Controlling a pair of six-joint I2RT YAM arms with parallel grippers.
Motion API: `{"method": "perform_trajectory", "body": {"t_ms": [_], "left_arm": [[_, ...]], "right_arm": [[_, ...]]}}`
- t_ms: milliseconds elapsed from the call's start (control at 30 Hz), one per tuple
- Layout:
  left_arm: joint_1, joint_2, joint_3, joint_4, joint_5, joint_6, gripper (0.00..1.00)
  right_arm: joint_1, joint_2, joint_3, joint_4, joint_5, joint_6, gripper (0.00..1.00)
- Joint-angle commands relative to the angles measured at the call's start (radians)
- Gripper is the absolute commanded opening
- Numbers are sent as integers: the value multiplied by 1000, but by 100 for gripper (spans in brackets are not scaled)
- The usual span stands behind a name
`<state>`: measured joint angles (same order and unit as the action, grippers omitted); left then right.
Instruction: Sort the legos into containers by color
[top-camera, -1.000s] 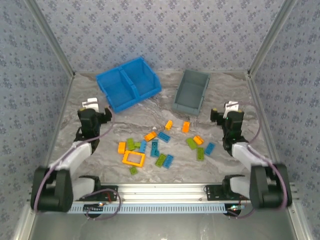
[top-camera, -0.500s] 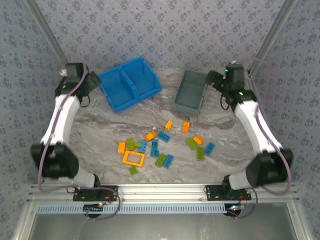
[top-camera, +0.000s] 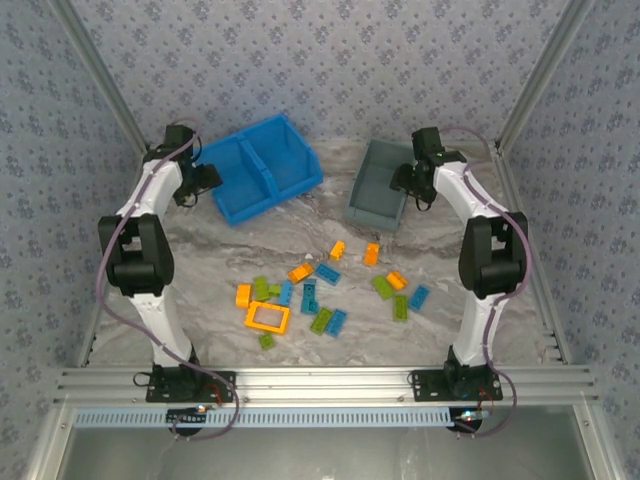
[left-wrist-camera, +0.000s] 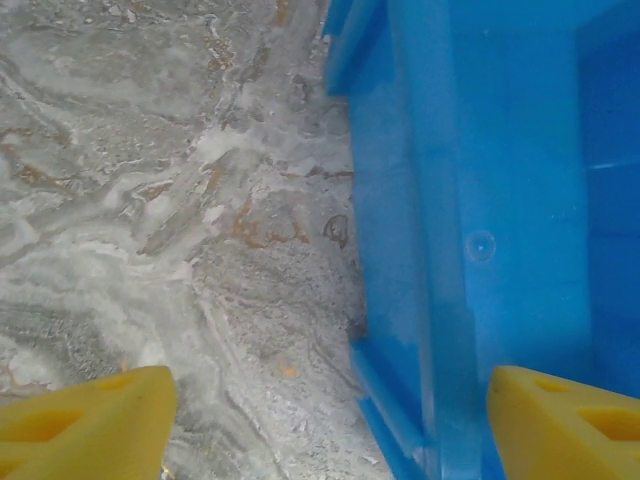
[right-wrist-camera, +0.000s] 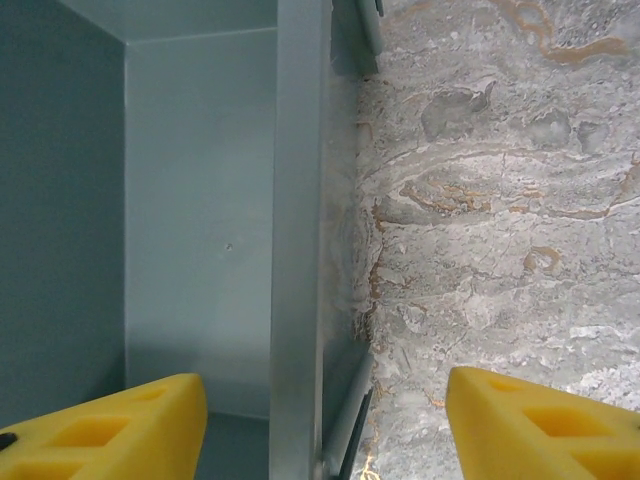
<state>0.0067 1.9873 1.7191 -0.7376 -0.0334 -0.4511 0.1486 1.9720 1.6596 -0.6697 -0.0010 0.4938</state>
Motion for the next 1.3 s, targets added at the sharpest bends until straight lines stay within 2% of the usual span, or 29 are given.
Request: {"method": "perform_trajectory", "body": {"t_ms": [0, 167, 267, 367, 500, 600, 667, 767, 900, 1033, 1267], "left_arm": [[1, 52, 57, -44, 25, 57, 72], [-7, 101, 92, -50, 23, 80, 62], [-20, 133, 131, -68, 16, 107, 50], [-38, 142, 151, -73, 13, 145, 32], [-59, 149, 169, -102, 15, 202, 1], [-76, 140, 156, -107, 17, 247, 0], [-97, 119, 130, -96, 15, 291, 0], [-117, 91, 102, -91, 15, 283, 0], [-158, 66, 75, -68, 47, 273, 0], [-204, 36, 35, -56, 55, 252, 0], [-262, -80, -151, 35, 58, 222, 0]], "right_arm": [[-3, 42, 58, -59, 5, -16, 64], [0, 60, 87, -75, 41, -43, 57], [3, 69, 98, -83, 51, -59, 50], [7, 77, 103, -91, 68, -76, 41], [6, 79, 106, -98, 103, -111, 31], [-2, 76, 107, -108, 122, -161, 23], [-8, 74, 106, -116, 126, -207, 20], [-17, 61, 95, -129, 127, -260, 17], [-16, 17, 30, -89, 83, -337, 15], [-11, -6, -7, -79, 49, -345, 15], [32, -66, -85, -82, 45, -332, 14]]}}
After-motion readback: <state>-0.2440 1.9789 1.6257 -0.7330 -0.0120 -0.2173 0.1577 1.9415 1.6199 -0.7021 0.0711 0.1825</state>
